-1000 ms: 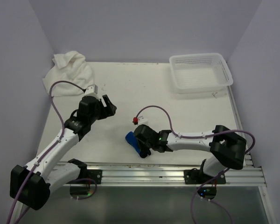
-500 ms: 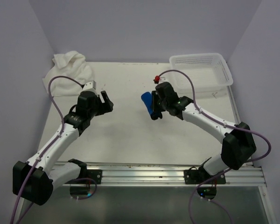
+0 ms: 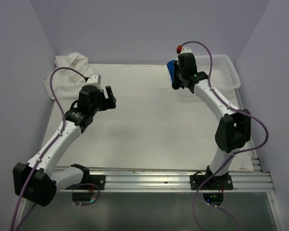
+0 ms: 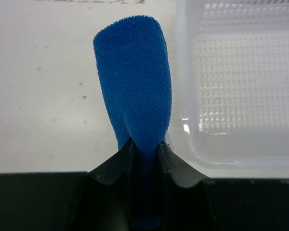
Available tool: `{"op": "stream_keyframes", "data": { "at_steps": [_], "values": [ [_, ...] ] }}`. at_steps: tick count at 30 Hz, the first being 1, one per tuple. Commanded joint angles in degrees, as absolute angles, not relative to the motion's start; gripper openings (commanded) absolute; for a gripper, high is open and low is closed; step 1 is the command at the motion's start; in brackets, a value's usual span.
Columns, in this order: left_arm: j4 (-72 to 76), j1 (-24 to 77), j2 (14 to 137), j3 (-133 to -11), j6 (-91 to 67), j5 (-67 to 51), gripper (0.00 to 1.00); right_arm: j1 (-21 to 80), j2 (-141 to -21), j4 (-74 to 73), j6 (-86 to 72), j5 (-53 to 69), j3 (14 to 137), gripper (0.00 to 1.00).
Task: Roll the towels
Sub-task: Place the rolled towel into the container
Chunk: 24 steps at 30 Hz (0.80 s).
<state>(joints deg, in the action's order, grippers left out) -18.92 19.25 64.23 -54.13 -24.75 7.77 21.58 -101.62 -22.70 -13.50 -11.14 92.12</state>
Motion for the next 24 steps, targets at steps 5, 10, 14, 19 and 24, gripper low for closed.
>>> {"op": "stream_keyframes", "data": {
  "at_steps": [5,10,14,19,24],
  "values": [
    [-18.81,18.72,66.88,-52.65,-21.53,9.75,0.84,18.64,-107.57,-12.93,-2.20,-19.87,95.71,0.00],
    [-18.72,18.72,67.41,-51.68,-21.36,10.02,0.85,13.90,-111.61,-10.02,-1.50,-18.19,98.70,0.00],
    [-18.81,18.72,67.85,-51.77,-21.01,10.81,0.86,11.61,-113.73,-6.69,-0.62,-17.84,98.88,0.00],
    [-18.81,18.37,68.47,-52.21,-20.65,11.78,0.86,8.27,-117.50,-3.43,1.30,-15.65,100.10,0.00],
    [-18.81,18.02,69.26,-52.47,-20.48,11.78,0.86,5.54,-122.33,-3.60,1.49,-10.82,104.23,0.00]
  ]
}}
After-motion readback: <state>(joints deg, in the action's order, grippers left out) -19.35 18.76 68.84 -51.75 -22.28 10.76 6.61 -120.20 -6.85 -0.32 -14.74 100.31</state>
